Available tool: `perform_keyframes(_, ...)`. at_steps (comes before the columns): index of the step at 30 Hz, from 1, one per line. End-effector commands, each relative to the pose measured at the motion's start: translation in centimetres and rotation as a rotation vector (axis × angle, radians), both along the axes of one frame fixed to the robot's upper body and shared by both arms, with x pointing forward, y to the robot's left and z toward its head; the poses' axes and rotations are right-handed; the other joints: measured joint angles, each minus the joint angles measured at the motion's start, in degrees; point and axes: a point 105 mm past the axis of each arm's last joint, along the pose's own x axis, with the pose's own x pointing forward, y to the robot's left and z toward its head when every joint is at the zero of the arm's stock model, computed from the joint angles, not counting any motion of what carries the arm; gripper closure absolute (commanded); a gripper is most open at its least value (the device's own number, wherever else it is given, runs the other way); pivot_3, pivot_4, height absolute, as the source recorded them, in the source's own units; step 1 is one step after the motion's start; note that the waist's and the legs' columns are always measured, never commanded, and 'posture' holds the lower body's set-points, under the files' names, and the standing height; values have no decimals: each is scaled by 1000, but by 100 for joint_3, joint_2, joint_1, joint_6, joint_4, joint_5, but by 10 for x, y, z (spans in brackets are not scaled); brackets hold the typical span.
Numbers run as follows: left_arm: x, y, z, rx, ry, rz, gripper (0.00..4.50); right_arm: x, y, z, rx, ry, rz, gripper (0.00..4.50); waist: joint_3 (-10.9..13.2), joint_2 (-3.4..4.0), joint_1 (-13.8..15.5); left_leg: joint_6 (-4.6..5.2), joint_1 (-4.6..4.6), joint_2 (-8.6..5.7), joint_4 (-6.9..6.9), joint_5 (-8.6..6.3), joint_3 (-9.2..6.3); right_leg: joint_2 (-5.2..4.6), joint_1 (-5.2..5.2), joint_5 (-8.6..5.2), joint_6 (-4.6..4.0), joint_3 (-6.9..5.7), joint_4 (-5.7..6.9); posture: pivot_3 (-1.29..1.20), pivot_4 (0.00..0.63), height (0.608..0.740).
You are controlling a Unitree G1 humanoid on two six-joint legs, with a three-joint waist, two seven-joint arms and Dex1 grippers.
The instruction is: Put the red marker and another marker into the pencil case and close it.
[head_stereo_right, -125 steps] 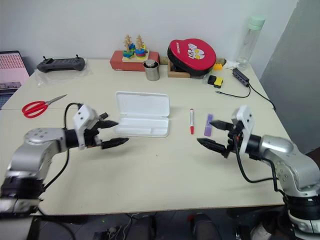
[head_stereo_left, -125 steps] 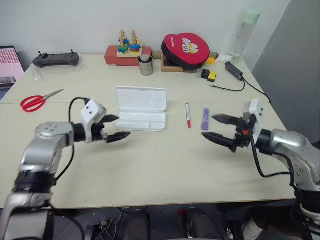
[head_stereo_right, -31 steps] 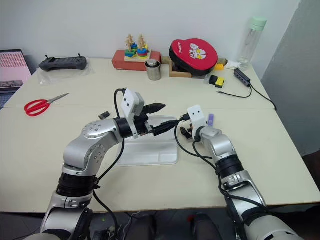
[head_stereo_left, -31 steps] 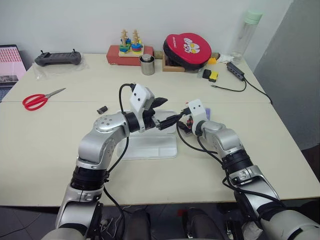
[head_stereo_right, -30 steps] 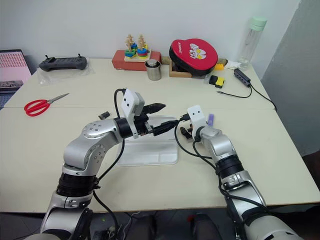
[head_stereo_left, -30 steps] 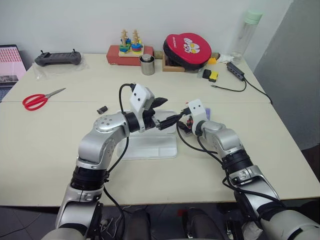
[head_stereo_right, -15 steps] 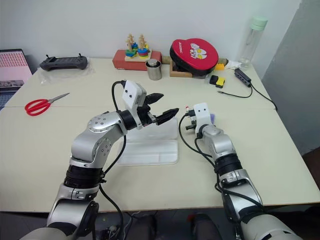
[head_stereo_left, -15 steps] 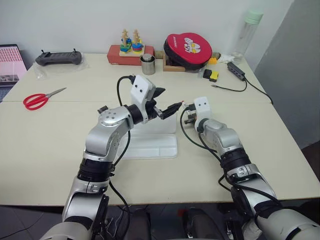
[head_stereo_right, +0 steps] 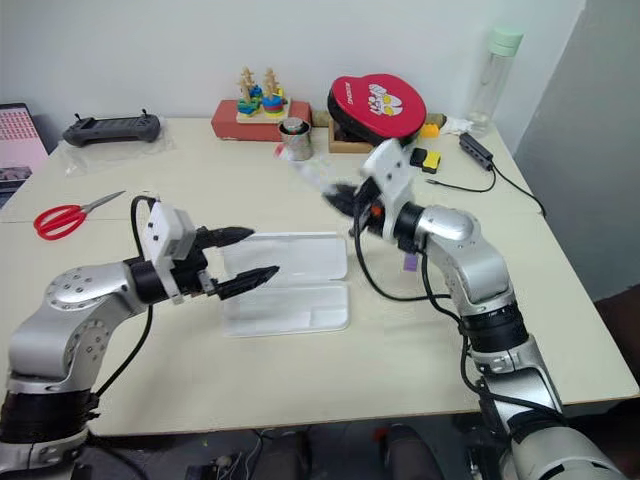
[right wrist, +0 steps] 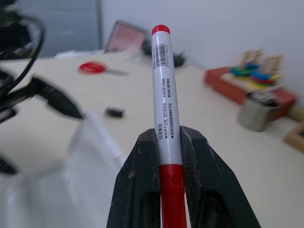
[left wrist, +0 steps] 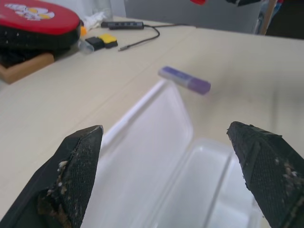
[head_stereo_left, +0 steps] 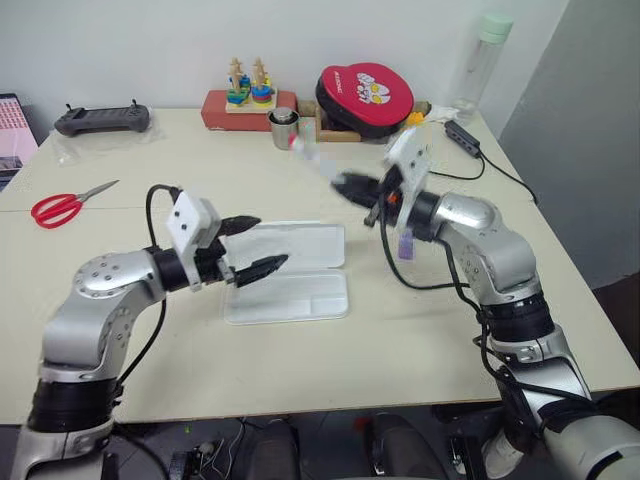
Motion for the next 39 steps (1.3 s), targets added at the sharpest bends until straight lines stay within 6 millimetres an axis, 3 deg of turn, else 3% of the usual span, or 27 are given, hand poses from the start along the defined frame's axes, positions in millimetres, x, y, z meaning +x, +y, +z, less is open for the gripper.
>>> perform_keyframes(1, -8, 16, 4, 20, -22, 12, 0, -17, 15, -28, -136, 36, 122, 4209, 0, 0, 22, 0, 0, 0, 1, 0, -1, -1, 0, -9, -14, -1, 0, 0, 150, 740)
perform_keyframes(4, -14, 20, 2, 12, 13, 12, 0, -18, 22, -59, -280, 53, 145, 4209, 0, 0, 26, 0, 0, 2, 7, 0, 1, -1, -1, -16, -26, -1, 1, 0, 150, 740)
perform_keyframes(10, -19, 18, 1, 1, 19, 23, 0, -11, 31, -87, -344, 95, 144, 4209, 0, -2, 31, 0, 0, 2, 12, 0, 4, -1, -1, -12, -18, 1, 1, 0, 150, 740)
perform_keyframes(14, -19, 14, 2, -7, 22, 20, 0, -7, 33, -94, -341, 127, 133, 4209, 0, -2, 33, -1, 0, 3, 9, 0, 2, 0, -2, -6, -8, -3, 3, 0, 150, 740)
perform_keyframes(16, -19, 11, 2, -12, 22, 17, 0, -7, 35, -92, -325, 130, 132, 3507, 0, -1, 33, -1, -1, 3, 8, 0, 3, 0, -2, -3, -2, -2, 3, 0, 150, 740)
perform_keyframes(19, -18, 6, 2, -18, 24, 8, 0, -6, 36, -86, -294, 119, 131, 2949, 1, -1, 33, -1, -1, 3, 7, -1, 3, 0, -2, -3, -2, -2, 2, 0, 150, 740)
perform_keyframes(23, -16, -7, 6, -39, 14, -33, 0, -14, 34, -54, -145, 106, 169, 1807, 1, -1, 48, -1, -1, 2, 7, -1, 2, 1, -3, -2, 0, -3, 3, 0, 150, 740)
perform_keyframes(27, -11, -34, 11, -77, -5, -108, 0, -17, 9, -9, 72, 104, 128, 759, 1, -1, 110, -1, -2, 2, 9, -1, 1, 1, 0, 1, 5, -2, 2, 0, 150, 740)
perform_keyframes(30, -4, -60, 14, -131, -20, -154, 0, -6, -21, 3, 137, 109, -22, 73, 0, -3, 166, -1, -2, 0, 11, -1, 1, 0, 3, 1, 6, -3, 2, 0, 150, 740)
perform_keyframes(34, 7, -96, 19, -180, -42, -192, 0, 20, -63, -3, 181, 127, -318, 73, -2, -6, 166, -1, -3, -2, 21, -1, 2, 0, 6, 5, 12, 0, 1, 0, 150, 740)
perform_keyframes(36, 13, -106, 22, -193, -61, -186, 0, 30, -77, -8, 192, 148, -436, 73, -2, -5, 145, -1, -4, -2, 23, 0, 3, 0, 5, 7, 15, 3, 2, 0, 150, 740)
perform_keyframes(39, 30, -123, 26, -193, -109, -136, 0, 54, -114, -42, 91, 200, -755, 73, -3, -6, 112, 0, -2, -2, 24, 0, 3, 3, 4, 10, 15, 7, 4, 0, 150, 740)
